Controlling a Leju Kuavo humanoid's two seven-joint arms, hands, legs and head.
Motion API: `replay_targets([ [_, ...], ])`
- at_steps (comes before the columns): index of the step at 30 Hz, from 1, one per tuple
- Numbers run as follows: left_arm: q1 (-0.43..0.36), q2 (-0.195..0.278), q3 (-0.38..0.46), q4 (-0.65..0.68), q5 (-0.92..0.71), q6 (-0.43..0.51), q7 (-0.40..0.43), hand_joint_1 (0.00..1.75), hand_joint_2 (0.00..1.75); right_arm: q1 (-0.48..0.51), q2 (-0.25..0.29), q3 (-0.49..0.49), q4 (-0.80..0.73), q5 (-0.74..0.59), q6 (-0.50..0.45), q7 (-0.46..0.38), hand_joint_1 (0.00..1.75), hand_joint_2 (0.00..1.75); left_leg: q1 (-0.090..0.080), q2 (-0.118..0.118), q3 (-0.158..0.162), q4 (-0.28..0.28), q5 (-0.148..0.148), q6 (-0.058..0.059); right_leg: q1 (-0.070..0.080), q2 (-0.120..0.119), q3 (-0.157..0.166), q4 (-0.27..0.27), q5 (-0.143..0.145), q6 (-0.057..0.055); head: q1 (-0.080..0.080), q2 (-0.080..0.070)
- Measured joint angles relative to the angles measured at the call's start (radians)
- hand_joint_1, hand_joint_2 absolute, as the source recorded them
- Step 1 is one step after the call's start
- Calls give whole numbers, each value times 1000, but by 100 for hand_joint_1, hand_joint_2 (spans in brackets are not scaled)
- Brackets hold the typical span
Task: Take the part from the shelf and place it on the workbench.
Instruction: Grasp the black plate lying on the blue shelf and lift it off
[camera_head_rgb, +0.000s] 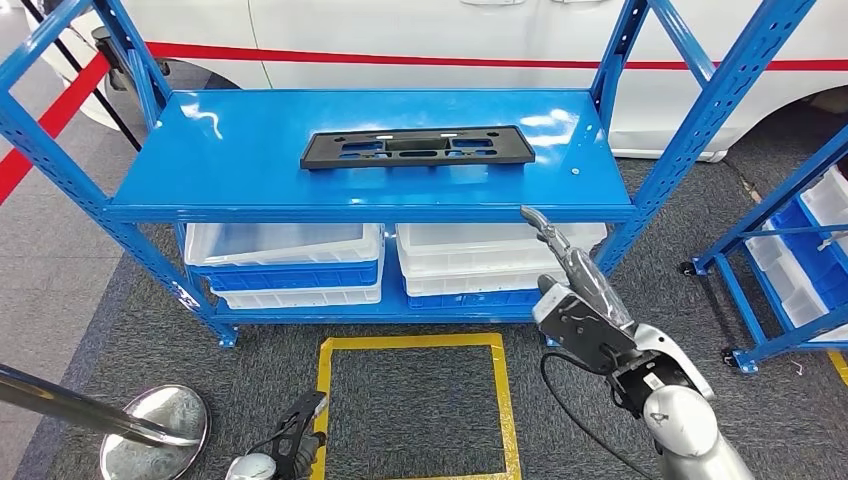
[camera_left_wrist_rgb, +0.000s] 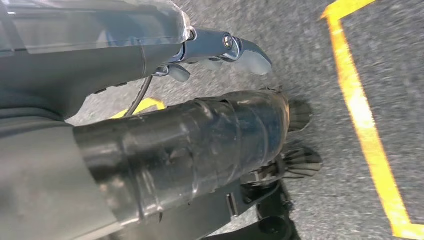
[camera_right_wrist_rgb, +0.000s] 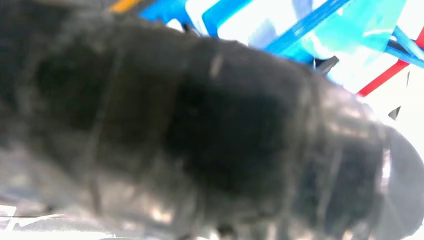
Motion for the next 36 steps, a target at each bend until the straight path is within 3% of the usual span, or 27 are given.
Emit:
replay_targets([
  [9,11,1,53,13,57,37,89,0,0,-214,0,135,90,138,-44,56,0,0,0,0,0,0,0,0,0,0,0,0,0,0,0,0],
  [20,60,0,117,19,118,128,80,0,0,-322,0,198,198,332,-138,108,0,0,0,-1,-1,0,0,0,0,0,-1,0,0,0,0,0],
  [24,69,0,127,22,124,130,67,0,0,-339,2,219,220,364,-149,121,0,0,3,-2,8,-21,13,18,-4,-2,3,-13,4,17,0,0],
  [26,69,0,130,22,124,130,66,0,0,-347,2,225,229,365,-151,122,0,0,13,-2,20,-47,28,26,-2,-4,-18,36,-31,21,1,0],
  [28,69,0,132,23,124,129,65,0,0,-349,3,233,240,365,-151,122,0,0,14,-7,20,-50,31,28,-8,-5,-75,157,-92,26,1,0],
  [29,70,0,134,23,124,129,65,0,0,-348,3,237,246,365,-151,122,0,0,15,-12,20,-49,30,26,-13,-6,-104,215,-111,29,1,0],
  [30,71,-1,136,24,124,129,65,0,0,-346,3,242,251,365,-151,123,0,0,18,-19,19,-46,29,24,-18,-6,-120,243,-111,34,1,0],
  [31,71,-1,137,24,124,129,65,0,0,-346,3,246,255,365,-151,123,0,0,21,-27,19,-41,26,19,-24,-6,-118,234,-90,38,1,0],
  [33,72,-1,139,25,122,129,63,0,0,-347,3,250,264,367,-151,123,0,0,31,-47,16,-23,14,2,-37,8,-69,127,-23,51,1,0],
  [34,71,-1,139,25,120,130,62,0,0,-348,2,251,269,368,-151,123,0,0,33,-57,9,-9,7,-8,-41,30,-44,72,-3,55,3,0],
  [36,70,0,140,25,116,132,59,0,0,-345,2,253,278,372,-149,123,0,0,35,-74,-10,11,1,-25,-45,63,-27,28,1,51,3,0],
])
